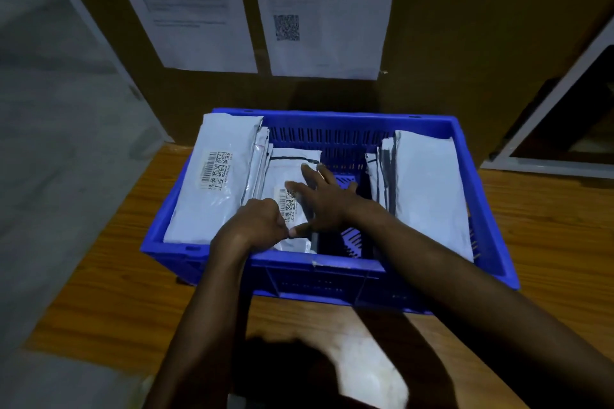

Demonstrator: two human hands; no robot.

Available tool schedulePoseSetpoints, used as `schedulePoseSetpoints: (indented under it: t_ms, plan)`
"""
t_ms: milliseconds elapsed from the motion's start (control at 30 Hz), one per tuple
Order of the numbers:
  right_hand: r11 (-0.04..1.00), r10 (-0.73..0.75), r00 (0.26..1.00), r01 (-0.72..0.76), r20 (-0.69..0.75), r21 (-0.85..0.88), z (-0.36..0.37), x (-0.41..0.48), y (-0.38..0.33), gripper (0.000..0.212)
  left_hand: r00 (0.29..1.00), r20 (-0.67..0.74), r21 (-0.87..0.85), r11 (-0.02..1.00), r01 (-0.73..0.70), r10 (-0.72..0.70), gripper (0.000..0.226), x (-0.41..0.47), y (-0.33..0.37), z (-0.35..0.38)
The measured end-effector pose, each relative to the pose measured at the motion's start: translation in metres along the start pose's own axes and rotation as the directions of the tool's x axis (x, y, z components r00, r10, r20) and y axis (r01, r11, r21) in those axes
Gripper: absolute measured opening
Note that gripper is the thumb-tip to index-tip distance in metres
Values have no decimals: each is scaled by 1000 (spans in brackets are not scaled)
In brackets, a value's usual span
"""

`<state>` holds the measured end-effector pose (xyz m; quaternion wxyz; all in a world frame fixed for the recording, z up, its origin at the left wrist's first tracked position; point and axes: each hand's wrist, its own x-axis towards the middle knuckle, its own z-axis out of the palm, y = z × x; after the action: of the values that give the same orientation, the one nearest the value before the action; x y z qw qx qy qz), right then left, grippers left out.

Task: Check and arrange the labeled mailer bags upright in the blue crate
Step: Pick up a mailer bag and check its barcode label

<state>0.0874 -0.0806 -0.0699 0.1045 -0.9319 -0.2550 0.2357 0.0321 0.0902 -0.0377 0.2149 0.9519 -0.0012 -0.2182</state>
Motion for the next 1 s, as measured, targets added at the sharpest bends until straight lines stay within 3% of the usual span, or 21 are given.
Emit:
schedulePoseSetpoints:
  t_ms: [133,233,333,433,733,833,900,1000]
  plan:
    - [1000,-8,999,7,38,15,-11,1,-2,119,997,61,1,999,42,-42,16,-1,-2,-3]
    - [996,-51,999,52,-17,78,-14,5,7,91,996,60,-12,998,60,-59,18,-1,-2,-4]
    - [978,-85,979,118,-188,173,-20,2,19,60,995,-49,-100,992,78,-83,20,-3,-1,-6]
    - [950,-79,952,162,-294,267,-30,-10,26,45,984,-155,-143,988,65,-87,20,-4,3,-9]
    - [951,-18,882,161,-470,264,-39,-27,40,36,967,-251,-65,997,37,-52,21,-3,10,-10]
    - [889,102,804,191,-586,416,-46,-46,47,32,957,-291,-92,996,-22,-5,20,-1,20,-13]
    - [794,255,694,247,-674,555,-48,-64,56,29,945,-326,-132,988,-85,38,15,2,31,-15]
    - [711,399,554,317,-731,628,-51,-93,69,25,938,-334,-234,956,-177,92,7,11,52,-16]
